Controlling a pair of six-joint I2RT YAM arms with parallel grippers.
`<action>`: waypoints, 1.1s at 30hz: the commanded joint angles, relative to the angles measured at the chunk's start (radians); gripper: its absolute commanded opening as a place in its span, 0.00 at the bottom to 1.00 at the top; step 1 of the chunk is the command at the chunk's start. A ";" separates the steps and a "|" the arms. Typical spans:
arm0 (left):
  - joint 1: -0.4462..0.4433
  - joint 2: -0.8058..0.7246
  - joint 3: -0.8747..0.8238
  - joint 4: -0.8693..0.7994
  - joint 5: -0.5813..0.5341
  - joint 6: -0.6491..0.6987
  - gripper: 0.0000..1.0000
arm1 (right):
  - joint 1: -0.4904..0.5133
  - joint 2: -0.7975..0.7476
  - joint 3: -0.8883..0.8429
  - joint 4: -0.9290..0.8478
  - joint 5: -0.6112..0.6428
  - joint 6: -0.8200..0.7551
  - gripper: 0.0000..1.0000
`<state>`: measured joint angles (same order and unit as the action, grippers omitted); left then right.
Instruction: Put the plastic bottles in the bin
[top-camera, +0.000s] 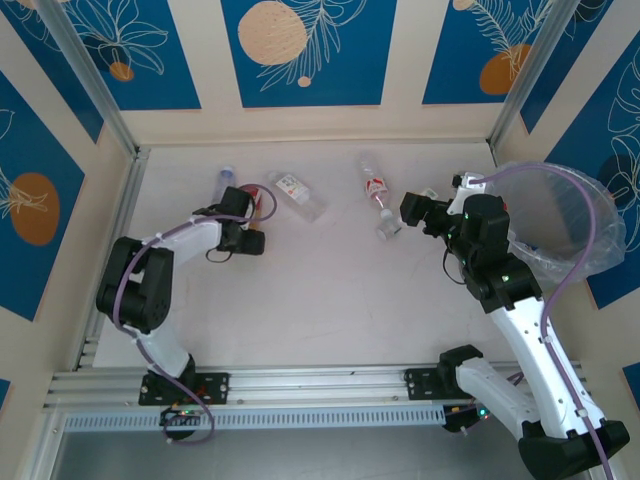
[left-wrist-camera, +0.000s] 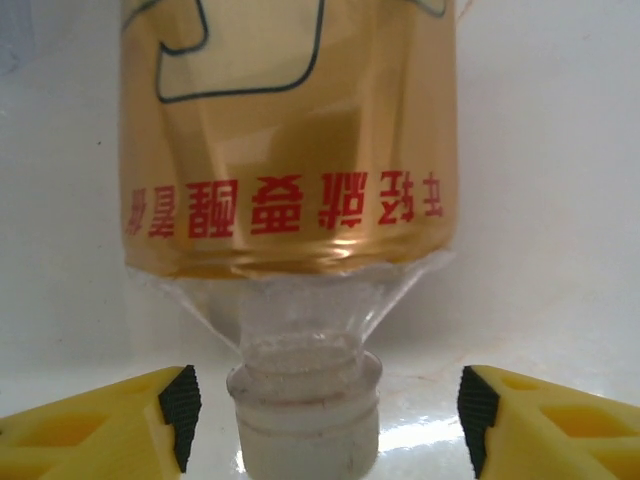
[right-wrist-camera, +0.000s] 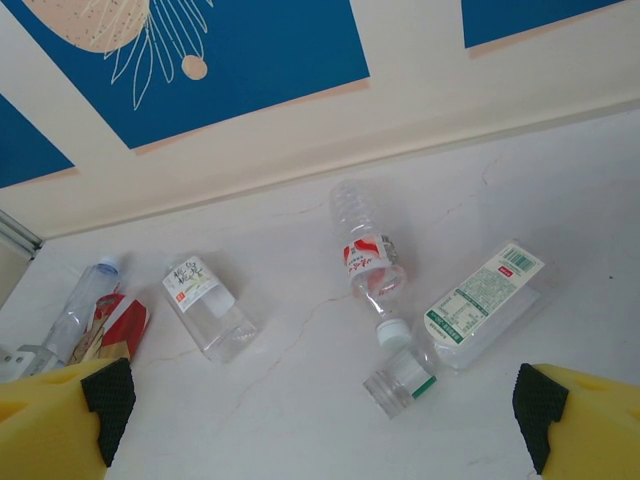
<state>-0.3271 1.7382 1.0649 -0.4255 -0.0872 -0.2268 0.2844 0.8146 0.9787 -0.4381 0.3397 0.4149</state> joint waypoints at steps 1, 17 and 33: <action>0.013 0.033 0.015 0.017 -0.036 -0.003 0.65 | 0.004 -0.014 0.000 -0.007 0.026 -0.004 1.00; 0.012 0.063 0.031 0.027 -0.062 -0.021 0.46 | 0.004 -0.022 0.005 -0.027 0.026 -0.006 1.00; -0.012 -0.075 -0.037 0.044 -0.018 -0.027 0.00 | 0.006 0.056 0.028 0.007 -0.163 0.016 0.99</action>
<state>-0.3298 1.7370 1.0531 -0.3992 -0.1310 -0.2367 0.2844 0.8608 0.9794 -0.4599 0.2428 0.4065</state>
